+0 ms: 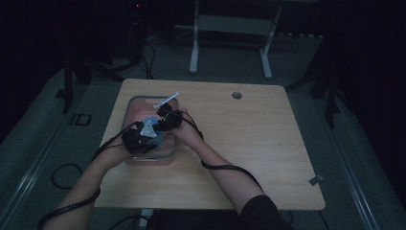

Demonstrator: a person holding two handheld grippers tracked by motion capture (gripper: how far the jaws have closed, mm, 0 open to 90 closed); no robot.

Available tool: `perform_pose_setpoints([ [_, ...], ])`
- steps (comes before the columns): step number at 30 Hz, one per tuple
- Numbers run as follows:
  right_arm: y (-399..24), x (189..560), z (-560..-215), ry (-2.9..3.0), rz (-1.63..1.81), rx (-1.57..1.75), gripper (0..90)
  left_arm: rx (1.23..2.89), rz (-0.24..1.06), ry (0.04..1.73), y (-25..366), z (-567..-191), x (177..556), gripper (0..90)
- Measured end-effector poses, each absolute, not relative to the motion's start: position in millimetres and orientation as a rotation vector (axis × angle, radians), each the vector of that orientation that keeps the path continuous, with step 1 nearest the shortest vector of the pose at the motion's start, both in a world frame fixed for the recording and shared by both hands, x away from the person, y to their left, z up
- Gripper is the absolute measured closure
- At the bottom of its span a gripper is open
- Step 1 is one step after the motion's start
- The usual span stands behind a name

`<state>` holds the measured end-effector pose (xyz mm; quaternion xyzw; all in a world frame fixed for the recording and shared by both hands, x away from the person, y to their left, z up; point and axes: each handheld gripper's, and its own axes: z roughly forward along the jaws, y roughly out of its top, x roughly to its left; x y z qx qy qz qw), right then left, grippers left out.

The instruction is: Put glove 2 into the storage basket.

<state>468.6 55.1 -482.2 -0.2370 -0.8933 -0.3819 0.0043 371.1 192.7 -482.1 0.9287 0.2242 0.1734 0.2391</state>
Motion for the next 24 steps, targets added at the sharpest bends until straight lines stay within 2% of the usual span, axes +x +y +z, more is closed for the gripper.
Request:
perform_pose_setpoints([
  [9,51,469,-477,-2.844,-1.214,-0.775,58.1,2.533,0.453,0.65,194,-484,373,65.2],
  [13,41,471,-471,-2.823,-1.252,-0.78,49.5,2.505,0.465,0.709,195,-483,373,48.8],
  [15,37,470,-468,-2.814,-1.26,-0.766,45.9,2.471,0.488,0.739,195,-479,372,37.3],
  [19,30,468,-462,-2.761,-1.301,-0.757,38.0,2.42,0.446,0.791,195,-471,373,13.0],
  [22,25,465,-459,-2.761,-1.322,-0.741,31.6,2.376,0.443,0.807,193,-467,371,3.4],
  [24,19,462,-457,-2.766,-1.335,-0.719,26.5,2.336,0.441,0.806,192,-464,367,1.9],
])
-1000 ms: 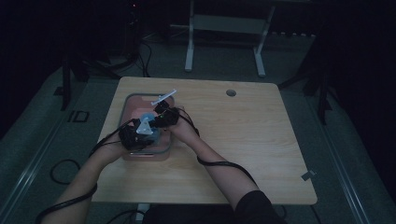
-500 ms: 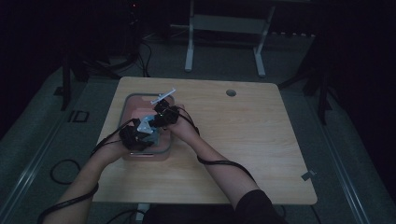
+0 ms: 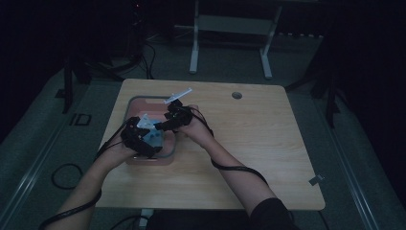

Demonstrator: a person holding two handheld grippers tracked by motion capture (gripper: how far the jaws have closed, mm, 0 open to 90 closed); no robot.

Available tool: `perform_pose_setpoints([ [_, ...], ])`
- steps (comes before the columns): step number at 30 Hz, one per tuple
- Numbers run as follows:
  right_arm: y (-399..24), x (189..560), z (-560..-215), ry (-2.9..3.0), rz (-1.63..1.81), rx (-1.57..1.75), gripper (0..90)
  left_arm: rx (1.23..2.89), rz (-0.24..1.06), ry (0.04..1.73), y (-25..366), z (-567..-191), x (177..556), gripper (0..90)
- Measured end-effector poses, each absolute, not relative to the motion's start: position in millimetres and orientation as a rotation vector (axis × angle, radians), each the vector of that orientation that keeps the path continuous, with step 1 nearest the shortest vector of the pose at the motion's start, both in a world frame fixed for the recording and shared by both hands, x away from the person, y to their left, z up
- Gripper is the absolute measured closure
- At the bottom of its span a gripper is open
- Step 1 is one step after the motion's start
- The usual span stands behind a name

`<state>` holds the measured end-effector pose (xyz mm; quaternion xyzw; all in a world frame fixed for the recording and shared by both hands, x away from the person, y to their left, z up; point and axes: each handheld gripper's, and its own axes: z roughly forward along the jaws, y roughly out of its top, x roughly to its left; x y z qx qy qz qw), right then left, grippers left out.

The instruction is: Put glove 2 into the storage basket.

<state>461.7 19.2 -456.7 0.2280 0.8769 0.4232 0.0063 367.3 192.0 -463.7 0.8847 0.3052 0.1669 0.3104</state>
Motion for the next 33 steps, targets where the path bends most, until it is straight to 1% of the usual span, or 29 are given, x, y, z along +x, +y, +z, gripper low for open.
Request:
perform_pose_setpoints([
  [3,10,459,-455,2.748,1.334,0.701,19.2,2.297,0.477,0.79,189,-461,362,1.4],
  [4,9,458,-455,2.745,1.334,0.697,18.1,2.292,0.492,0.784,188,-461,360,1.4],
  [7,0,455,-457,2.744,1.344,0.699,15.9,2.271,0.478,0.775,183,-458,355,1.6],
  [10,-7,452,-459,2.74,1.345,0.689,15.2,2.254,0.481,0.762,178,-456,348,3.6],
  [19,-30,443,-464,2.712,1.34,0.67,15.2,2.255,0.397,0.695,155,-458,329,3.5],
  [21,-36,442,-466,2.703,1.33,0.666,15.1,2.251,0.42,0.678,150,-459,323,3.3],
  [23,-42,441,-468,2.701,1.329,0.659,15.0,2.243,0.415,0.67,146,-460,319,2.1],
  [33,-71,425,-480,2.681,1.316,0.652,14.5,2.229,0.352,0.606,126,-471,304,2.1],
])
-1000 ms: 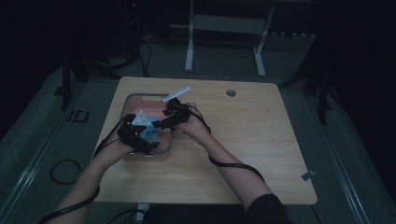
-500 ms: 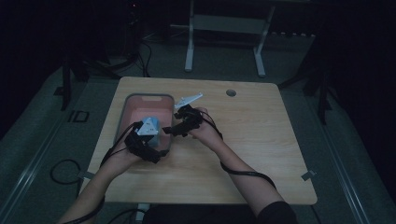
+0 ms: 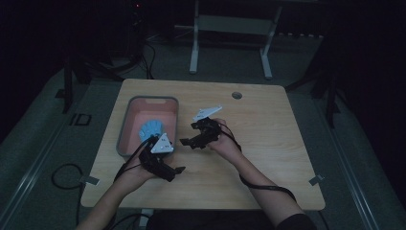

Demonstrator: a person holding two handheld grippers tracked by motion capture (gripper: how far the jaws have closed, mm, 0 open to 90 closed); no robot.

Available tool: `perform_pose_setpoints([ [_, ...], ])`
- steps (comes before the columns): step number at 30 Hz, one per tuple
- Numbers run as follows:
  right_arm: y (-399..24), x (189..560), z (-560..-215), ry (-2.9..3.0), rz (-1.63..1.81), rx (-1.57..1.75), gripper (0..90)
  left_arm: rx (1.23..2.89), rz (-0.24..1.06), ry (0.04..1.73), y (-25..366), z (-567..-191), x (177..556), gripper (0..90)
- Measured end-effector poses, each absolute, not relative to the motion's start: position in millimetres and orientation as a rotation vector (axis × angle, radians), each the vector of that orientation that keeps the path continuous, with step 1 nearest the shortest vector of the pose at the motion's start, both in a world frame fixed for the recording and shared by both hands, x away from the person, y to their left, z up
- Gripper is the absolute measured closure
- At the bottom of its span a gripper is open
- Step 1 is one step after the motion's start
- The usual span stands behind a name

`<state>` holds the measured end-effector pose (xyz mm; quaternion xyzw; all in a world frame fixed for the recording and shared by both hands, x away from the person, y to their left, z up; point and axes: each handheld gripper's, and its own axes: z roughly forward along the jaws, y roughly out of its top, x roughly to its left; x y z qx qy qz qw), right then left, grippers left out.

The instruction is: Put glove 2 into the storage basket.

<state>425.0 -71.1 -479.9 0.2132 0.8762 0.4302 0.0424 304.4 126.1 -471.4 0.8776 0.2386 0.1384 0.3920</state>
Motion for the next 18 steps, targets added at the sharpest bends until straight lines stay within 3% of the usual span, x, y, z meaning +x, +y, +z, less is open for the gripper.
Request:
perform_pose_setpoints([
  [18,-102,408,-509,2.677,1.306,0.742,14.8,2.238,0.279,0.533,94,-502,286,2.1],
])
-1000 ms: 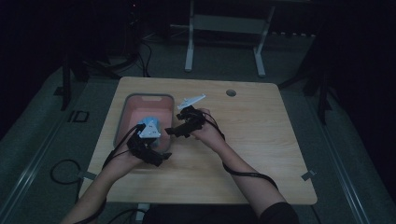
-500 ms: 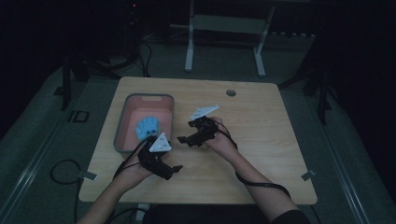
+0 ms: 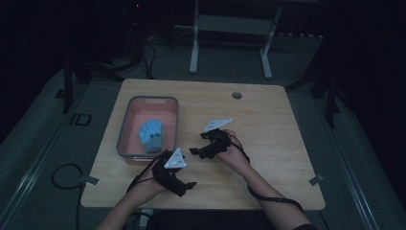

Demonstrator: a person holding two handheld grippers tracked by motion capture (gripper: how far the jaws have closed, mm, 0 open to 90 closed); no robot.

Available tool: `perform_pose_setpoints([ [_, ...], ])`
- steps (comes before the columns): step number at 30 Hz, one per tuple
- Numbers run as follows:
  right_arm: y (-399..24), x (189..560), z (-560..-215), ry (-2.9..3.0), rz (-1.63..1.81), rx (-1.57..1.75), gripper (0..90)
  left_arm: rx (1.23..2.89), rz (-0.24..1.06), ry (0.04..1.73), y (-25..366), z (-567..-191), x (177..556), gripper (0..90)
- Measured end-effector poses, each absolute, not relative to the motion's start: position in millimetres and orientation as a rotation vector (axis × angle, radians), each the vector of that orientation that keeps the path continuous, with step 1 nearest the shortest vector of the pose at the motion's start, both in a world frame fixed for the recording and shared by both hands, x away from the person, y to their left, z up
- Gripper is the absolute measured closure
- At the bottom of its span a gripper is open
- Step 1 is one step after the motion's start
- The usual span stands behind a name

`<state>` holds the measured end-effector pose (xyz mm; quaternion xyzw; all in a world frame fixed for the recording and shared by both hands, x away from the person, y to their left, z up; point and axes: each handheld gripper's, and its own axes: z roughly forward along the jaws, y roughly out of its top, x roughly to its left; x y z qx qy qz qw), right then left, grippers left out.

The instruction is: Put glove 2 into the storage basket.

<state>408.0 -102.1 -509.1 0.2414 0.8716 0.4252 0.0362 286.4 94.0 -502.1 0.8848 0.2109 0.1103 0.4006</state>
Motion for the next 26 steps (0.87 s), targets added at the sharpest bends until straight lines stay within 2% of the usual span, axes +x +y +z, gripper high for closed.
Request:
perform_pose_setpoints([
  [15,-106,405,-543,2.66,1.191,0.823,13.7,2.246,0.217,0.578,82,-546,288,2.1],
  [26,-107,405,-552,2.65,1.176,0.822,13.6,2.237,0.224,0.581,84,-549,289,2.1],
])
